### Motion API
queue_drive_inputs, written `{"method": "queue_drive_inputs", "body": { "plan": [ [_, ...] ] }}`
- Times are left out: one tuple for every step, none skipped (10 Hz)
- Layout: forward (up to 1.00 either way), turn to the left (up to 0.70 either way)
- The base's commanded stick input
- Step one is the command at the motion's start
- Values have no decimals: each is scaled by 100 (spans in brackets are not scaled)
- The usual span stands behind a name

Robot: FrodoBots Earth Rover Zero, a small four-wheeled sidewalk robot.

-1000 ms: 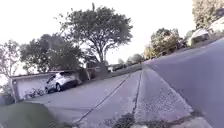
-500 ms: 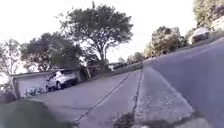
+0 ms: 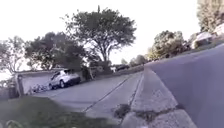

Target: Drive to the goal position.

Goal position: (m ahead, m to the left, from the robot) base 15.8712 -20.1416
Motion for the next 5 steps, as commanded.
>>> {"method": "queue_drive_inputs", "body": {
  "plan": [
    [0,0],
    [0,0],
    [0,0],
    [6,0],
    [34,0]
  ]
}}
